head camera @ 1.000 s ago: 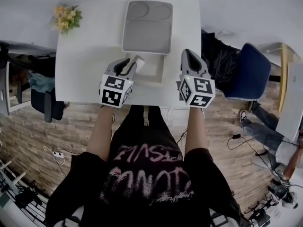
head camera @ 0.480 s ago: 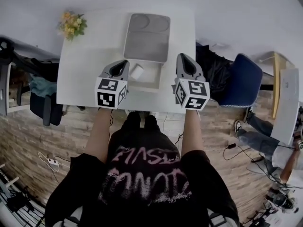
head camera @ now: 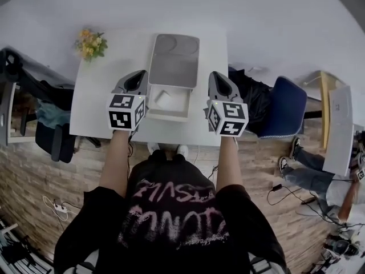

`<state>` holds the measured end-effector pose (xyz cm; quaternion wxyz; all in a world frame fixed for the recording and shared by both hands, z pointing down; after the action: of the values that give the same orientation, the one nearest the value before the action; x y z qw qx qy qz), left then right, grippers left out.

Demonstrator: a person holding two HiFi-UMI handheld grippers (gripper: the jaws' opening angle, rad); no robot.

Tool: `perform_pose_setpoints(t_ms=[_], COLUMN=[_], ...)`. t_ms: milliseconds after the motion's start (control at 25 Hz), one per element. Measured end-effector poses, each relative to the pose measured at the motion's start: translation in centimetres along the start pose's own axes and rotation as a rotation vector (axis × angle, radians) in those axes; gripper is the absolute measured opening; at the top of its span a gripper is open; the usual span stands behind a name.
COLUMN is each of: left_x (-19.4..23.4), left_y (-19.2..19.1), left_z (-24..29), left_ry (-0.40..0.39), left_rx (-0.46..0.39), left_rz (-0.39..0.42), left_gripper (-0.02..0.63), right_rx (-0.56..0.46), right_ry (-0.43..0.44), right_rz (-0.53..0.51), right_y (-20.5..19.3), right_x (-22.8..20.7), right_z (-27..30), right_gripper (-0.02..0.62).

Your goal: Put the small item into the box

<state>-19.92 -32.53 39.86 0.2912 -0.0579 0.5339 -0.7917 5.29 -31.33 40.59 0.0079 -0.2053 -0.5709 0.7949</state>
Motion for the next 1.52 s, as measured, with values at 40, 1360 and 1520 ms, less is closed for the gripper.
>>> perform_pose_setpoints(t_ms=[40,1360,1520], left_x=[0.3,2.1,1.9], left_y=[0.6,8.2,8.5], left_z=[-0.2,-4.9,-4.8], left_ry=[0.008,0.125,0.120], left_rx=[-0.016,-0.261,-0.263], left_rz=[0.005,0.046,0.061], left_gripper=[0.002,0.003,0.003], right_rx=[-0.007,-0.155,-0.159], right_ry=[0.001,0.042,0.044], right_rz=[-0.001,-0.069,-0.064], right_y=[0.3,5.7,6.0], right_x=[0.1,1.0,0.7], right_z=[-0.1,-1.6,-1.6], right_gripper=[0.009,0.009,0.009])
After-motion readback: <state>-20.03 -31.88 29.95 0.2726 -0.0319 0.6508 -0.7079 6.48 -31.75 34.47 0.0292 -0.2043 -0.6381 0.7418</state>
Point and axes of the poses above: the fingertips, and each gripper's own axes: z forward along the fingers, x to its left, y out of its top, the point moved 6 cm from there along -z, backward along the fingers, and after that the axes turned 14 degrees about z, right-handed, at the moved point
